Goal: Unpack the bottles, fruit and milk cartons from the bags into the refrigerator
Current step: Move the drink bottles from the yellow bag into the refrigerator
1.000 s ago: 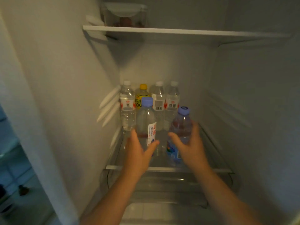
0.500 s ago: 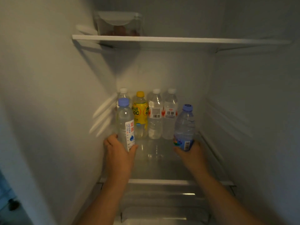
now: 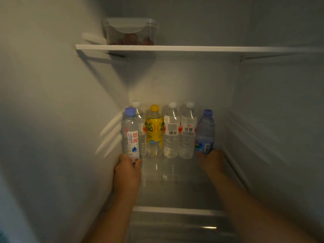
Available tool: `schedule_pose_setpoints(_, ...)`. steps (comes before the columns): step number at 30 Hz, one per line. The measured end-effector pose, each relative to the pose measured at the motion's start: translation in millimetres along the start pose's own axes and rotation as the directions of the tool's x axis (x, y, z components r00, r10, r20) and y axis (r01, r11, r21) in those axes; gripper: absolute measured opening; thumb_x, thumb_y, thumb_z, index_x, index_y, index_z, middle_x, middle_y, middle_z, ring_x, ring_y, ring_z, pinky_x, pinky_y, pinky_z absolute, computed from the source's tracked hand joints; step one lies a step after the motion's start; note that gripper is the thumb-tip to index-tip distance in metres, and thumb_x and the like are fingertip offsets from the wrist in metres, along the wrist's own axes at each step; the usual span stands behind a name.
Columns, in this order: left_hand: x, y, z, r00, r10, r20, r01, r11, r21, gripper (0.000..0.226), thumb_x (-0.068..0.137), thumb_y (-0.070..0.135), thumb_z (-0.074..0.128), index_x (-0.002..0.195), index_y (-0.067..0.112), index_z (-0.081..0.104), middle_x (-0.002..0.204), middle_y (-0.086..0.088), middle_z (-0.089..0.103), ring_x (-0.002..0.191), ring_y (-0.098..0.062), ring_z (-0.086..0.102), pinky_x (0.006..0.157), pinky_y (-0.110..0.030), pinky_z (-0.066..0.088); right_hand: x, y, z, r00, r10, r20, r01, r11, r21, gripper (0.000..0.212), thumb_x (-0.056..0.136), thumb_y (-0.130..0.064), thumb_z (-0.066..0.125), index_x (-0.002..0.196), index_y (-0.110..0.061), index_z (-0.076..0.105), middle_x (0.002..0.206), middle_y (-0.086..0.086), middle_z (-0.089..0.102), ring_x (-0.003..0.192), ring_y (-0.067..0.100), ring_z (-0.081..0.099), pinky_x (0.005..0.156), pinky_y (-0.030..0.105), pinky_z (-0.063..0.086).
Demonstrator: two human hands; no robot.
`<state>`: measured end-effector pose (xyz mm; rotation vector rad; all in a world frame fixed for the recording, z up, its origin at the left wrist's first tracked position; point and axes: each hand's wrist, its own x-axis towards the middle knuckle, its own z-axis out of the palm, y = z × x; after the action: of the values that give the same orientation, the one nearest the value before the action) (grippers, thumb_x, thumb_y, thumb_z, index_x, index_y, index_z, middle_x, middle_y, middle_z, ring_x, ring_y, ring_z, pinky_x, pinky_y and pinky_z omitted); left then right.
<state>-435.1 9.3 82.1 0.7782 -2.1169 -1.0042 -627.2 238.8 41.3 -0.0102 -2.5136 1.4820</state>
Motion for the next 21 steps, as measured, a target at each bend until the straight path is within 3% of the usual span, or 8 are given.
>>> schedule_pose_setpoints(5,9.4,-2.8,8.7,0.999,-0.044,0.010,0.043,0.996,0.072,0.026,0.093,0.029,0.068,0.099,0.006,0.056,0.108,-0.018,0.070,0.096,-0.037,0.068,0.073,-0.041,0.055,5.0,5.8,9.0,0.999,-0.030,-0.032,0.027,0.996,-0.086,0.045,0.084,-0.048,0.069,0.111,-0.012,0.067,0.106,0.014,0.064,0.085,0.028,0.067,0.069,0.036,0.056)
schedule_pose_setpoints(10,10.0,-4.8,10.4,0.999,-0.040,0.014,0.040,0.998,0.056,0.028,0.093,0.029,0.068,0.104,0.006,0.057,0.108,-0.018,0.070,0.096,-0.037,0.067,0.074,-0.043,0.057,18.5,18.2,12.3,1.000,0.010,0.026,-0.010,1.000,0.014,0.081,0.054,-0.073,0.059,0.110,-0.015,0.066,0.105,0.011,0.066,0.084,0.025,0.068,0.071,0.042,0.061)
schedule_pose_setpoints(14,-7.8,-1.1,2.2,0.995,0.041,0.087,-0.037,0.998,-0.051,0.030,0.090,0.026,0.072,0.107,0.011,0.052,0.108,-0.013,0.069,0.097,-0.035,0.067,0.078,-0.039,0.054,3.8,4.1,5.9,0.998,0.022,0.065,-0.024,0.999,0.026,0.090,0.047,-0.078,0.067,0.112,-0.015,0.060,0.105,0.010,0.065,0.085,0.019,0.068,0.053,0.021,0.049)
schedule_pose_setpoints(15,-16.6,0.2,-0.7,0.989,0.097,0.109,-0.089,0.994,-0.070,0.030,0.089,0.025,0.072,0.108,0.012,0.052,0.108,-0.011,0.068,0.097,-0.033,0.066,0.079,-0.038,0.052,-7.7,-5.9,2.8,0.997,-0.001,0.075,0.000,1.000,0.022,0.084,0.051,-0.077,0.064,0.110,-0.017,0.060,0.102,0.008,0.066,0.085,0.019,0.068,0.054,0.022,0.050)
schedule_pose_setpoints(17,-38.1,-3.5,-7.1,0.957,0.273,0.096,-0.273,0.962,-0.020,0.029,0.087,0.024,0.074,0.109,0.012,0.059,0.107,-0.010,0.067,0.097,-0.032,0.064,0.081,-0.039,0.050,-42.2,-23.4,-4.4,0.994,-0.050,0.093,0.050,0.999,-0.003,0.073,0.059,-0.073,0.056,0.113,-0.025,0.062,0.107,0.002,0.066,0.094,0.020,0.066,0.074,0.036,0.058)
schedule_pose_setpoints(19,-58.8,-9.2,-15.4,0.901,0.432,0.037,-0.433,0.895,0.109,0.025,0.087,0.029,0.073,0.105,0.015,0.064,0.105,-0.008,0.066,0.098,-0.034,0.060,0.084,-0.043,0.050,-80.0,-36.2,-9.5,0.983,-0.122,0.135,0.120,0.992,0.026,0.068,0.065,-0.064,0.054,0.122,-0.028,0.060,0.117,-0.003,0.066,0.106,0.020,0.064,0.093,0.044,0.054)
schedule_pose_setpoints(21,-78.7,-16.9,-24.4,0.866,0.499,0.018,-0.491,0.846,0.209,0.027,0.086,0.039,0.064,0.105,0.020,0.065,0.109,-0.005,0.064,0.105,-0.032,0.056,0.088,-0.044,0.046,-126.0,-45.0,-12.9,0.963,-0.219,0.159,0.221,0.975,0.003,0.066,0.071,-0.055,0.058,0.130,-0.025,0.057,0.126,0.001,0.065,0.116,0.025,0.061,0.101,0.044,0.049)
